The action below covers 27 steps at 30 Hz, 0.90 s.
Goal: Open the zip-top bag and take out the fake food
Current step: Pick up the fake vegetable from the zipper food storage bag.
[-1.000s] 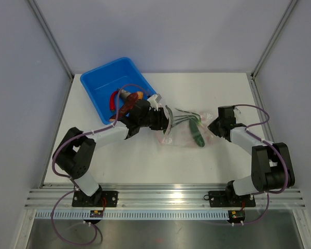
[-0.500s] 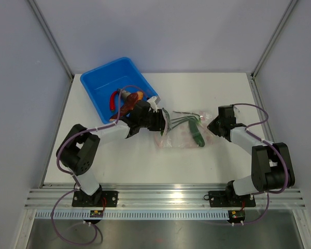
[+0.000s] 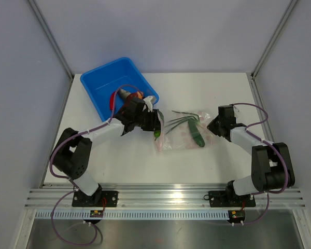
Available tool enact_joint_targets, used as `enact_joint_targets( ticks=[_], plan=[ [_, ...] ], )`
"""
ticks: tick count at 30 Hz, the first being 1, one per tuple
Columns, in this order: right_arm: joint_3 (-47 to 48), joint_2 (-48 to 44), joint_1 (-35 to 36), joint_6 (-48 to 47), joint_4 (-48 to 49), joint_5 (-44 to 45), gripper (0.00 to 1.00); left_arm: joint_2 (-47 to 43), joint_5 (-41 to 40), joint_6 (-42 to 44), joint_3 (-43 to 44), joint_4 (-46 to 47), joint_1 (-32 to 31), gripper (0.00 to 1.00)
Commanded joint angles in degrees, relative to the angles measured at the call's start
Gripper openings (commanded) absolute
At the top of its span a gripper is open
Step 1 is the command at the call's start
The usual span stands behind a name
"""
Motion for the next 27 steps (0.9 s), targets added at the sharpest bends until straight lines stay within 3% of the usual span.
enact_joint_targets(
  ticks=[1, 14, 19, 22, 27],
  plan=[
    [2.2, -0.1, -0.3, -0.7, 0.0, 1.2, 0.0, -6.1, 1.4, 0.7, -2.1, -0.3, 0.0, 0.27],
    [2.2, -0.3, -0.3, 0.1, -0.4, 2.6, 0.0, -20.2, 2.7, -1.2, -16.8, 0.6, -0.8, 0.27],
    [2.7, 0.0, -0.3, 0.5, -1.4, 3.3, 0.0, -24.4, 11.3, -1.4, -18.7, 1.0, -1.1, 0.28],
    [2.4, -0.2, -0.3, 0.6, -1.1, 3.6, 0.0, -26.7, 11.5, -1.5, -19.5, -0.3, -1.3, 0.29],
    [2.1, -0.1, -0.3, 1.3, 0.3, 2.7, 0.0, -24.1, 16.8, 0.2, -20.8, 0.4, -1.5, 0.29]
  ],
)
